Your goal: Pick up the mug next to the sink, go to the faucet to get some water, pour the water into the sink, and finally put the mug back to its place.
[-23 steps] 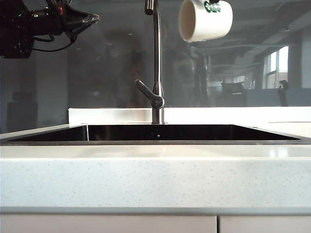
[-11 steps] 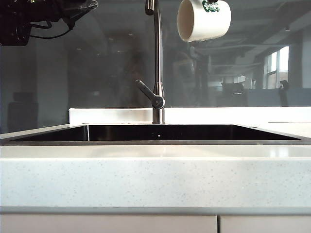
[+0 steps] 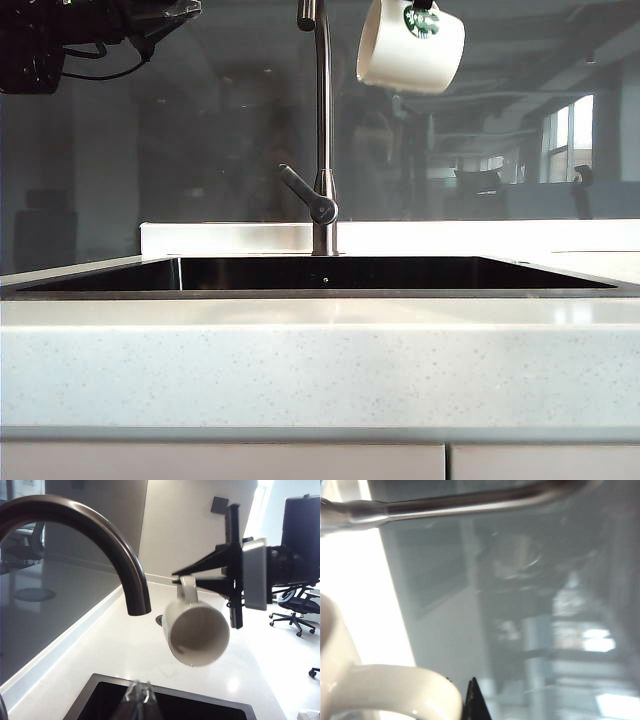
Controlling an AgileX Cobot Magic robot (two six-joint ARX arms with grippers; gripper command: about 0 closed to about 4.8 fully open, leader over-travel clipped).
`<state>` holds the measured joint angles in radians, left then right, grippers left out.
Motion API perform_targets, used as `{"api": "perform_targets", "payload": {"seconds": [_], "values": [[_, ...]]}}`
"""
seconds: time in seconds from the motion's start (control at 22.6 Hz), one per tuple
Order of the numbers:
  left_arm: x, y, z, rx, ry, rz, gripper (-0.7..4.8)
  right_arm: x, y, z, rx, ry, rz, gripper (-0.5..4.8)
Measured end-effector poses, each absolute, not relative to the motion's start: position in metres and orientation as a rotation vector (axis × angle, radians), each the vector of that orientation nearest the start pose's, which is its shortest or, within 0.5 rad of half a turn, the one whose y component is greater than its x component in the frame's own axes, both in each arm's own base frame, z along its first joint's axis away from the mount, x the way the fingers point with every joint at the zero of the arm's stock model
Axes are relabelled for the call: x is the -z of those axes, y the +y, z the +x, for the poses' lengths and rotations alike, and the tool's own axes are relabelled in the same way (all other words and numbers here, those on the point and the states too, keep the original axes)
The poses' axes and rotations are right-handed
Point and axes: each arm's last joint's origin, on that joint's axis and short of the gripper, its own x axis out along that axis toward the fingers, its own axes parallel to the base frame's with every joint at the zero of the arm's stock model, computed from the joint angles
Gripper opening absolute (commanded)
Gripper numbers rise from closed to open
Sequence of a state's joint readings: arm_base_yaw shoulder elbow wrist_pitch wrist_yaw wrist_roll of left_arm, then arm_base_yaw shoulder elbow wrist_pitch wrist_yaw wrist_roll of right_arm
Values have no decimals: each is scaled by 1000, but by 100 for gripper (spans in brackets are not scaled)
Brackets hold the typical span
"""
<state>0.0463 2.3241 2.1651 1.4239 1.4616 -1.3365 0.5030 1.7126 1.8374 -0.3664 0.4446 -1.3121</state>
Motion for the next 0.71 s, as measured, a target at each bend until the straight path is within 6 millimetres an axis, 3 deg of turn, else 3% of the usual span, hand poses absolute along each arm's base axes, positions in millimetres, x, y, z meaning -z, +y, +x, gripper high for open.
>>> {"api": "perform_targets", "payload": {"seconds": [0.13, 0.31, 0.49, 0.66, 0.71], "values": [[-385, -9, 474, 1496, -28, -144, -3, -418, 166, 342, -242, 304, -1182, -4], [-385, -14, 475, 1502, -10, -197, -3, -413, 156, 344, -347, 348, -823, -3], [-385, -15, 475, 1504, -10, -202, -3, -421, 147, 340, -333, 341, -736, -3], [-387, -15, 476, 1481, -64, -261, -3, -430, 113, 338, -368, 374, -531, -4], [-388, -14, 477, 1466, -80, -303, -3, -434, 97, 338, -363, 380, -462, -4]]}}
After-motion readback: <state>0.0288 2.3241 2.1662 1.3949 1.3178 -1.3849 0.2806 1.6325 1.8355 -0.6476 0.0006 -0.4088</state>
